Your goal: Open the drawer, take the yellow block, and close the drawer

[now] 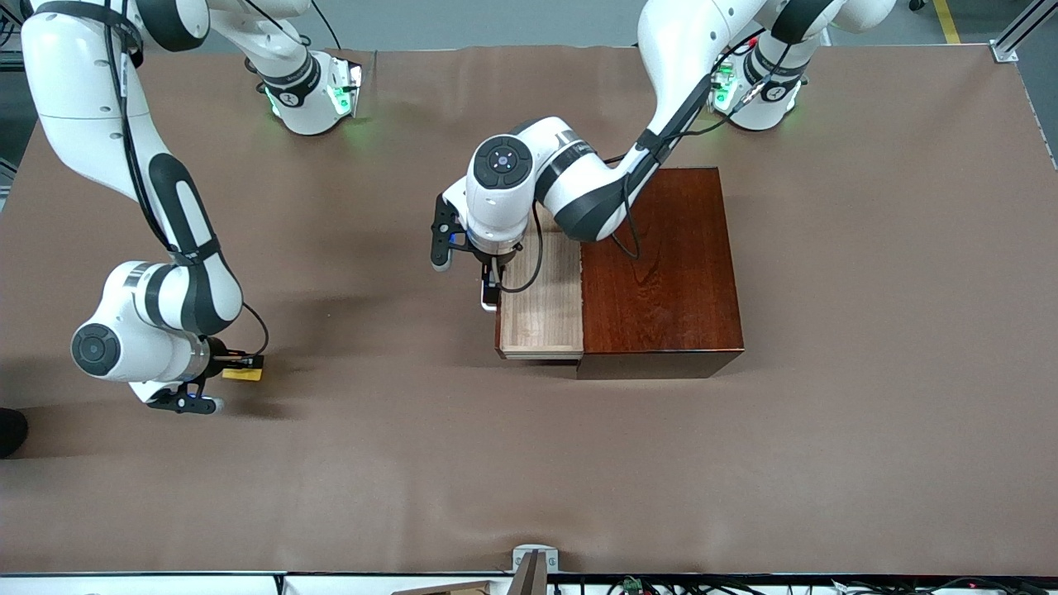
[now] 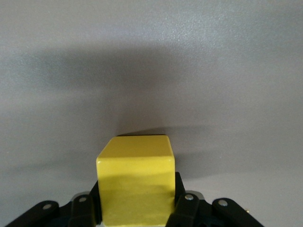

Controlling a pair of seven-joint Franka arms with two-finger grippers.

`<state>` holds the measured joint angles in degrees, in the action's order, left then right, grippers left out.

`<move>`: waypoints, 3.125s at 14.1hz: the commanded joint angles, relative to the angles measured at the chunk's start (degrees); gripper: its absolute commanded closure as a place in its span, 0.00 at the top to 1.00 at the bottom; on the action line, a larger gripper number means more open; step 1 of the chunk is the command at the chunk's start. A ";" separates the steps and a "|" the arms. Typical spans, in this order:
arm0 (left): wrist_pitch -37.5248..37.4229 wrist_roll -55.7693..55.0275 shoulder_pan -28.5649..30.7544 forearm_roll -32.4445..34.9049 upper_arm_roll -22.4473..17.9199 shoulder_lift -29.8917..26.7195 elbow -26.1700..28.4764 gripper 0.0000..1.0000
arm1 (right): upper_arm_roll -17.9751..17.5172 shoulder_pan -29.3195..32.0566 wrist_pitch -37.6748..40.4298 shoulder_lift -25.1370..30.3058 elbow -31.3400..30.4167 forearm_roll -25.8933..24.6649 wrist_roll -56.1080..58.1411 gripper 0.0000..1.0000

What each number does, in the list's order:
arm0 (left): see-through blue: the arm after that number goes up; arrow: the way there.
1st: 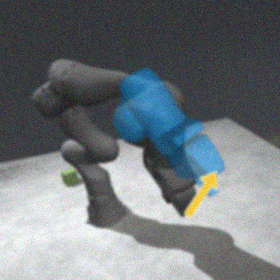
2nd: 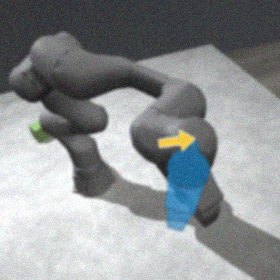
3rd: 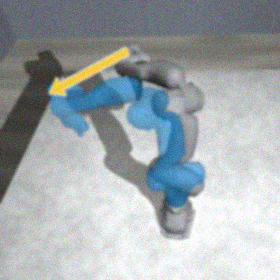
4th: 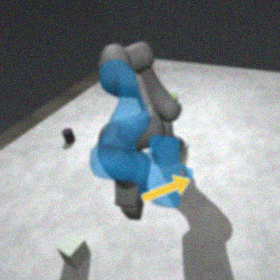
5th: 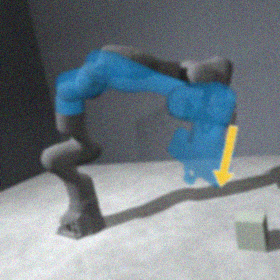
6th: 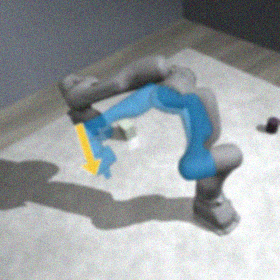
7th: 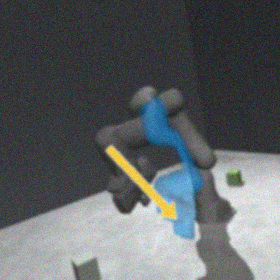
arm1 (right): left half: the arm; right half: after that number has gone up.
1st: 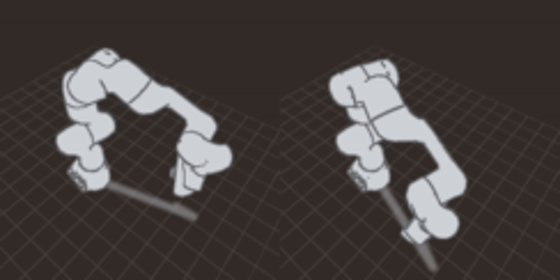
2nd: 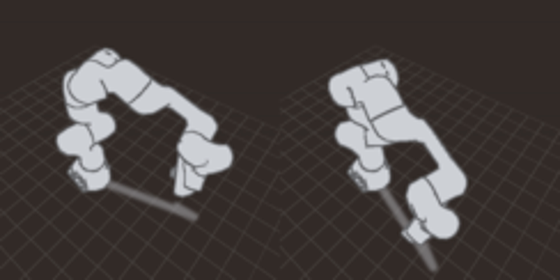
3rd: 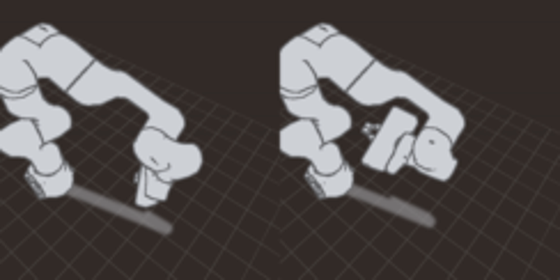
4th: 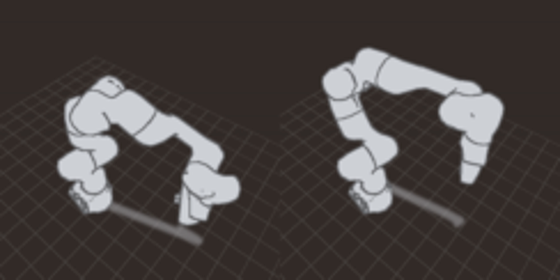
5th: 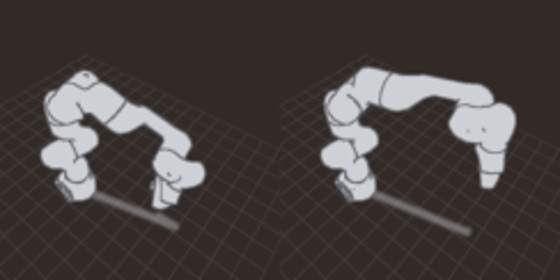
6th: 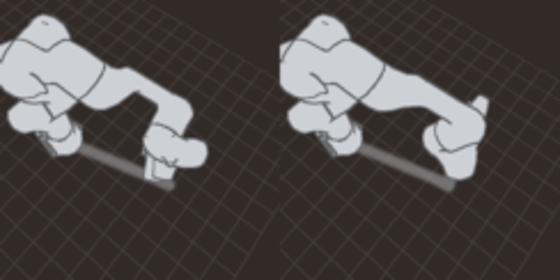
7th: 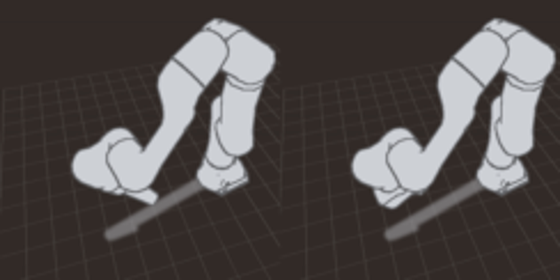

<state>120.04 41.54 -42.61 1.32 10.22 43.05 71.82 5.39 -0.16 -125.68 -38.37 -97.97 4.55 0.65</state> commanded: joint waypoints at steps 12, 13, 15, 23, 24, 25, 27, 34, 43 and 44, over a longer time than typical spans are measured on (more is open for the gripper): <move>-20.53 0.30 0.51 10.18 -2.49 -4.29 -0.71 1.00 | -0.90 0.51 9.65 9.26 1.03 -0.24 0.14 1.00; -20.72 0.30 1.29 10.28 -2.40 -4.29 -0.71 1.00 | -0.99 0.25 10.62 11.19 1.21 -0.33 0.06 1.00; -20.72 0.30 1.56 10.36 -2.49 -4.11 -0.63 1.00 | -1.17 -0.10 11.85 14.80 1.47 -0.51 0.06 1.00; -26.07 0.03 3.32 10.63 -2.92 -3.85 -0.27 1.00 | -1.17 -0.89 24.84 31.67 1.65 -1.21 0.14 1.00; -26.69 0.03 3.32 10.80 -3.71 -3.93 -0.27 1.00 | -1.34 -0.89 26.95 33.43 1.91 -1.91 0.14 1.00; -27.31 0.03 3.32 10.80 -3.80 -4.02 -0.27 1.00 | -1.52 -0.89 28.80 35.28 2.00 -2.87 0.06 1.00; -27.40 0.03 3.23 10.72 -3.89 -3.94 -0.27 1.00 | -2.13 -0.54 33.28 37.31 2.96 -3.41 0.06 1.00; -13.10 -11.18 2.80 8.53 -3.02 -3.67 -0.71 1.00 | -1.87 -0.19 41.12 37.40 10.00 -4.38 -0.30 1.00; -17.17 -40.83 7.96 1.14 -4.33 -18.16 -0.71 1.00 | -1.43 0.34 36.22 36.35 10.61 -3.58 -0.47 1.00; -19.99 -41.01 10.42 1.14 -4.33 -19.91 -0.71 1.00 | -1.43 0.51 36.12 36.35 10.61 -3.58 -0.12 1.00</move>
<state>103.85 1.57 -36.55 4.13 5.87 27.44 69.00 4.56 -0.60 -89.34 -1.26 -88.93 0.93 0.65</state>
